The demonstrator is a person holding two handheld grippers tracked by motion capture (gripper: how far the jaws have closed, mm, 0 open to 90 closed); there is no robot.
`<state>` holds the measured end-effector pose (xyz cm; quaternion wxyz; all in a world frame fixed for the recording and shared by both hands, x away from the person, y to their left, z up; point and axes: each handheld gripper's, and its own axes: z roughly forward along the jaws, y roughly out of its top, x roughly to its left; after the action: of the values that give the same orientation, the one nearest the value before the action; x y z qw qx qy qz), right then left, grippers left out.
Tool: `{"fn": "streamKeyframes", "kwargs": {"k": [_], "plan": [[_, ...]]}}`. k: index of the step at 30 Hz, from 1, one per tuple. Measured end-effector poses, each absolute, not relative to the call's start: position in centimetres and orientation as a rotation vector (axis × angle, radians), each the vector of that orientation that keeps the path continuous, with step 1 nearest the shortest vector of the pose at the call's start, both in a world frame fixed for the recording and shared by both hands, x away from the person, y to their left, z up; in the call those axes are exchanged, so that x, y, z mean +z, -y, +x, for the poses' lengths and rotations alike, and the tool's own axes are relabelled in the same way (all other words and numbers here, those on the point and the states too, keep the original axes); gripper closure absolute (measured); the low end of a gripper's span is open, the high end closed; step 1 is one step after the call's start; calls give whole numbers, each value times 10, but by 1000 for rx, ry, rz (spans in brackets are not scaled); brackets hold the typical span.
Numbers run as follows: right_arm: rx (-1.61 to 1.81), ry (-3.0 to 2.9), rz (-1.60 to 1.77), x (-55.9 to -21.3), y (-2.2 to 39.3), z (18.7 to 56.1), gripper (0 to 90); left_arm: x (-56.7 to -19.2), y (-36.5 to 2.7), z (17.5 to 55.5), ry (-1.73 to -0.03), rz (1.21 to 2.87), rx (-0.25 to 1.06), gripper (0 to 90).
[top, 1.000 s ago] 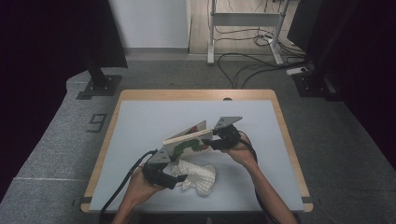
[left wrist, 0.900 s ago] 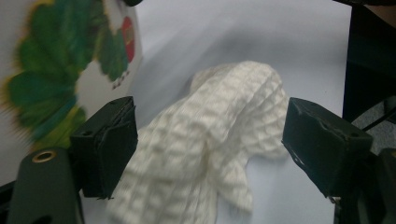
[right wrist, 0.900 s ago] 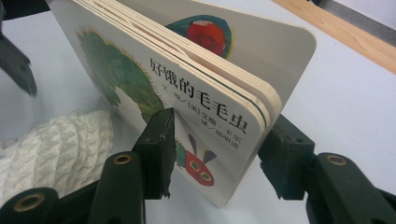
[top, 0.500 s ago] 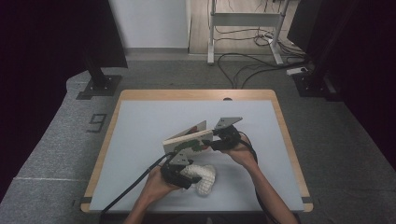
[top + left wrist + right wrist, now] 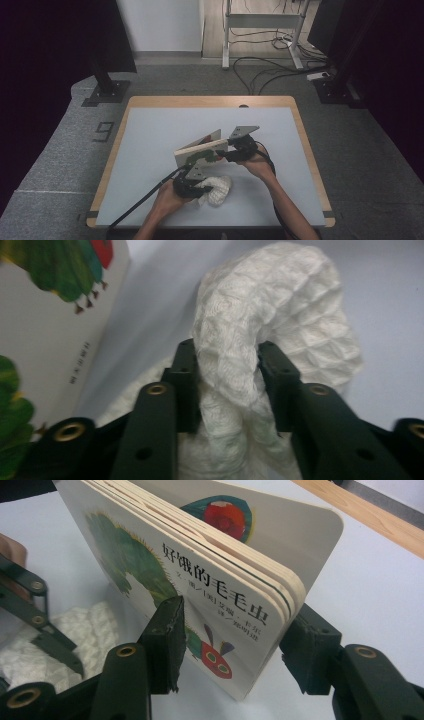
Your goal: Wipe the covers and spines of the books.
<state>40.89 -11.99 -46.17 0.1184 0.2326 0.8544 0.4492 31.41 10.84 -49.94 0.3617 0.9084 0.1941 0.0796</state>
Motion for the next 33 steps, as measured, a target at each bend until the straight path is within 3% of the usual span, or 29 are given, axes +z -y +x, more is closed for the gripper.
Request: {"fn": "streamKeyframes", "kwargs": {"k": [9,33], "plan": [[1320,-2495,676,-462,121,408,450,-478,-118,311,-526,2275,226,718],[1316,-2497,682,-462,120,408,443,-450,-174,288,-626,2321,339,693]]}}
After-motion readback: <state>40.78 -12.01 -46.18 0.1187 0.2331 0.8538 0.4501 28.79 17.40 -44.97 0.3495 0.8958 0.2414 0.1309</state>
